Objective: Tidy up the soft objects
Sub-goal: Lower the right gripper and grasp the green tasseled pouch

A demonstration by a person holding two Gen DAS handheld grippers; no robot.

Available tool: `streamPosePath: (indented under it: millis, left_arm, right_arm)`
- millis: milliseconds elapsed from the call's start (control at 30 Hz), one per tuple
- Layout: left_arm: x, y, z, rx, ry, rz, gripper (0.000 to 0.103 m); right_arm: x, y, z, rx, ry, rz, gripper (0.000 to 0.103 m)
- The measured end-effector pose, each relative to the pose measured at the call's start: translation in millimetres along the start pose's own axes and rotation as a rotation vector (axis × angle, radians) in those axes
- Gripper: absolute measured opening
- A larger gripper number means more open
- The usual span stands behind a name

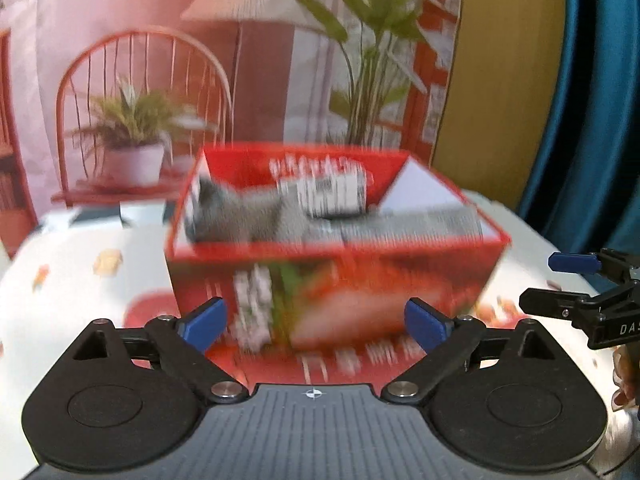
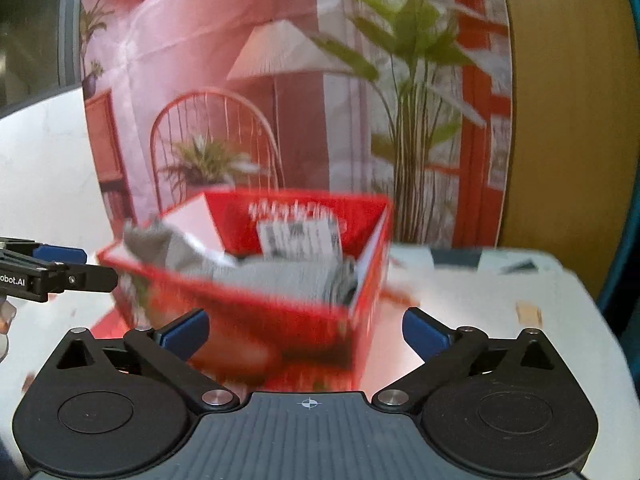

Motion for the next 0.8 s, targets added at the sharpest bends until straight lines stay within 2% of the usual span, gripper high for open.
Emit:
streamPosePath:
  millis: [267,467,533,600,767,800]
  left_arm:
    - [-6,-1,53,0.068,0.087,0.021,0.097]
    - [-10,-1,70,0.082,0.116,0.027,0.097]
    - [-12,-1,73,0.092,0.125,0.033,0.096]
    - [-12,-2,77,0.102,0.130,0.042,0.096]
    - [-13,-3,79,0.115,0.132,0.056,0.093]
    - [-14,-3,79,0.118,0.132,0.056,0.092]
  right_arm:
    - [12,24,79,0.023,0.145,-0.045,0.099]
    - [13,35,107,0.012,0.223,-0.076,0.094]
    - [12,33,109,0.000,0.234,-0.082,0.091]
    - [9,34,111,-0.012,0.250,-0.098,0.079]
    - [3,44,113,-0.012,0.277,-0.166,0.060]
    - [1,47,113,-0.008,0.282,-0.174,0.059]
Point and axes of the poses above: each gripper's, at about its wrist camera, not at the fingertips, and x roughly against the way its jaws point, y to its left, z to its underside, the point moved 9 cm from there along -x, roughly the way its jaws point, and after that the axes turned 4 degrees about x, right-handed, at the moved point
